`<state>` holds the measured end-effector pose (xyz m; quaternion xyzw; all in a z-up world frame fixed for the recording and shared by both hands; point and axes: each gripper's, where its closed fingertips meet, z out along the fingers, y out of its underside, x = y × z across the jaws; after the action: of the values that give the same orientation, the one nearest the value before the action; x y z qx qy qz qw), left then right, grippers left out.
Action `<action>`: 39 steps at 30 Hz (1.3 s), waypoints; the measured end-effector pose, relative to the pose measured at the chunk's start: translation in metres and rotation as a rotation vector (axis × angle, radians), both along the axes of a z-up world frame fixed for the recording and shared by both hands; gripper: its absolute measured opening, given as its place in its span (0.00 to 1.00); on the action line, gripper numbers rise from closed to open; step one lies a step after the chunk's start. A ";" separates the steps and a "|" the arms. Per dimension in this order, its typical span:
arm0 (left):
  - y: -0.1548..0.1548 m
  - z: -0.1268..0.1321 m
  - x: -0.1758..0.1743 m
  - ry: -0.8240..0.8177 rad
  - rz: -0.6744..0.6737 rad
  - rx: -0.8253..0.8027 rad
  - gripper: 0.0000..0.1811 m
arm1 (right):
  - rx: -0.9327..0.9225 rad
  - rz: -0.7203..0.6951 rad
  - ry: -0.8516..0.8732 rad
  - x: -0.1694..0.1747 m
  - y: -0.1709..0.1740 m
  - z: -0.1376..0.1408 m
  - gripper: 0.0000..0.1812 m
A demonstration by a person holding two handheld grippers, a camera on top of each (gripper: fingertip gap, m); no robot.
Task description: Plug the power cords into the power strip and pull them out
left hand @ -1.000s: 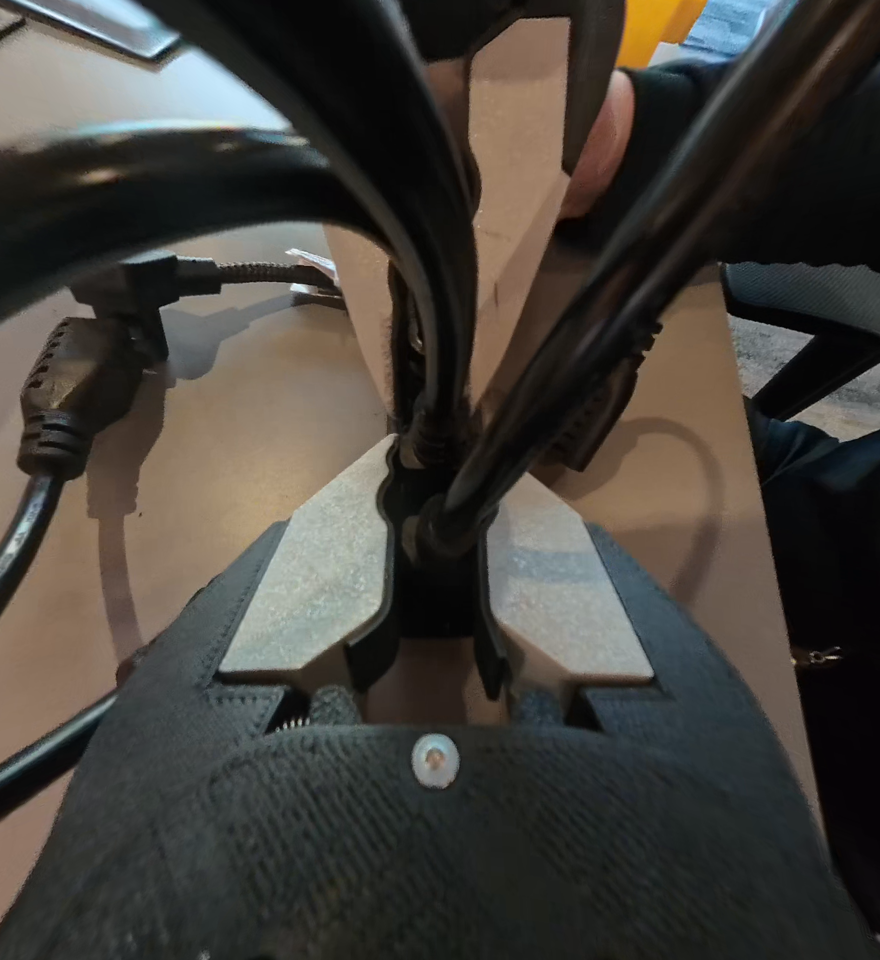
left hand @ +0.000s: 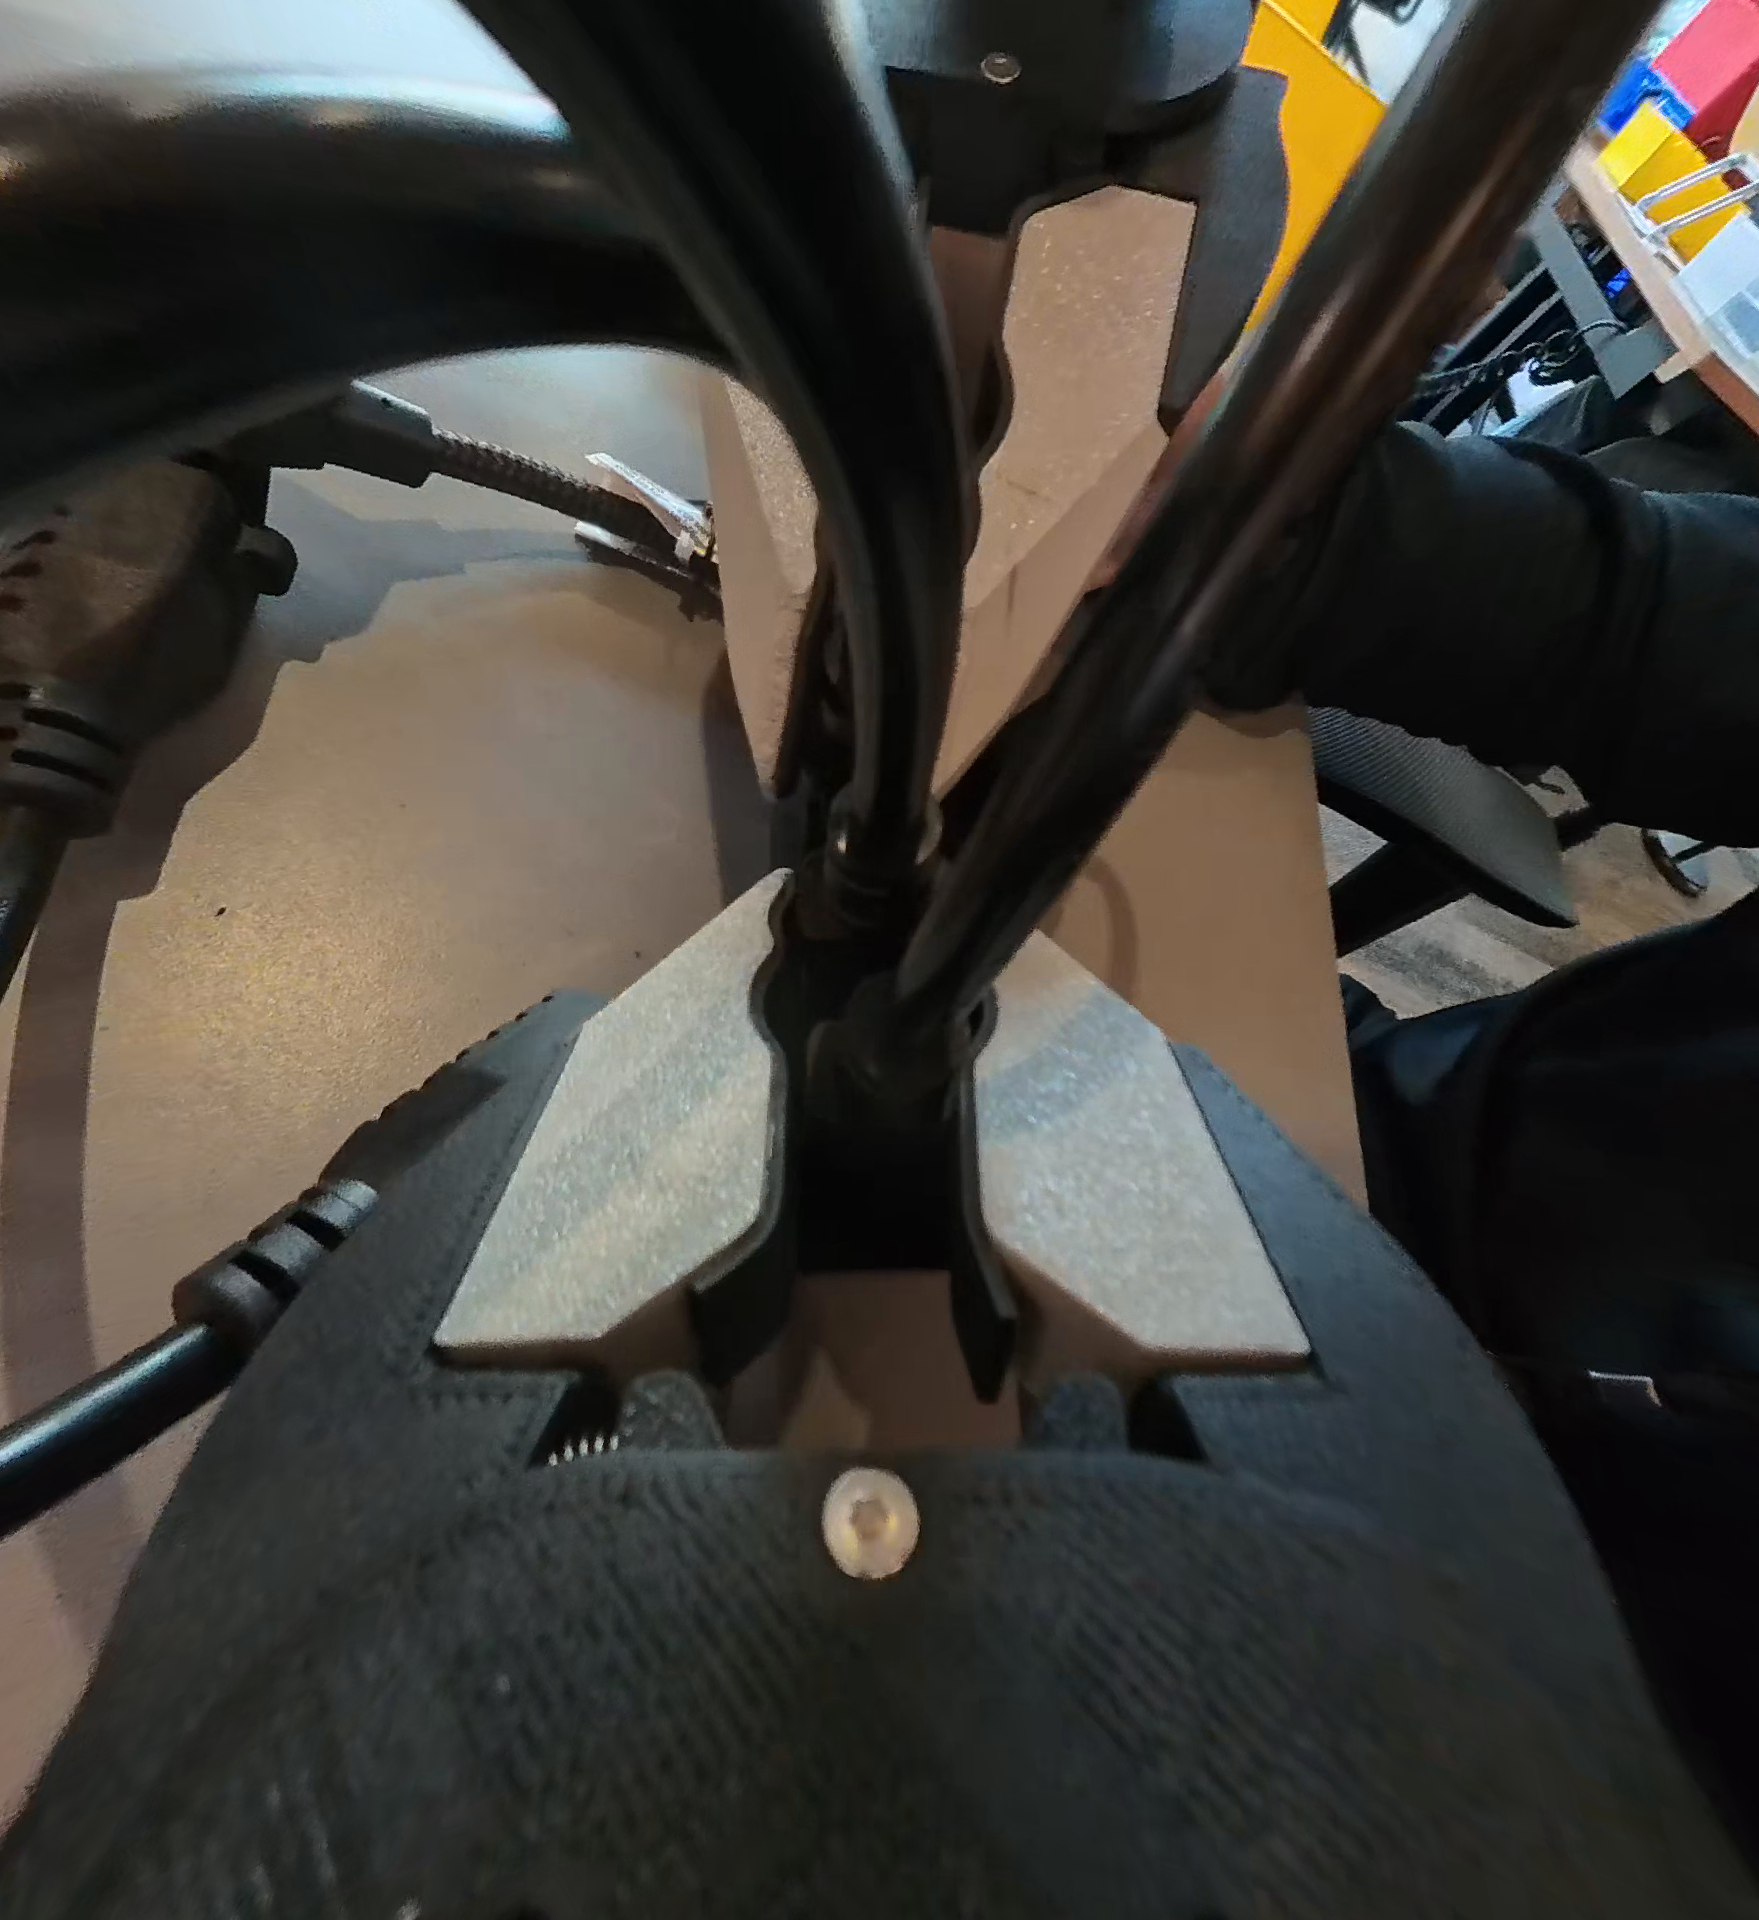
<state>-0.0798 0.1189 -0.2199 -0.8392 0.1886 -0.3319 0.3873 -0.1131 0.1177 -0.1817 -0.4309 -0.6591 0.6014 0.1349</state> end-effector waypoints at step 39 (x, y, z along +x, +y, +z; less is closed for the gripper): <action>-0.001 0.008 -0.002 -0.230 0.001 -0.095 0.20 | 0.133 -0.058 0.039 0.006 0.012 0.000 0.08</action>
<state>-0.0818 0.1180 -0.2123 -0.8132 0.1264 -0.4342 0.3662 -0.1067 0.1297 -0.1821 -0.4280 -0.6820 0.5605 0.1937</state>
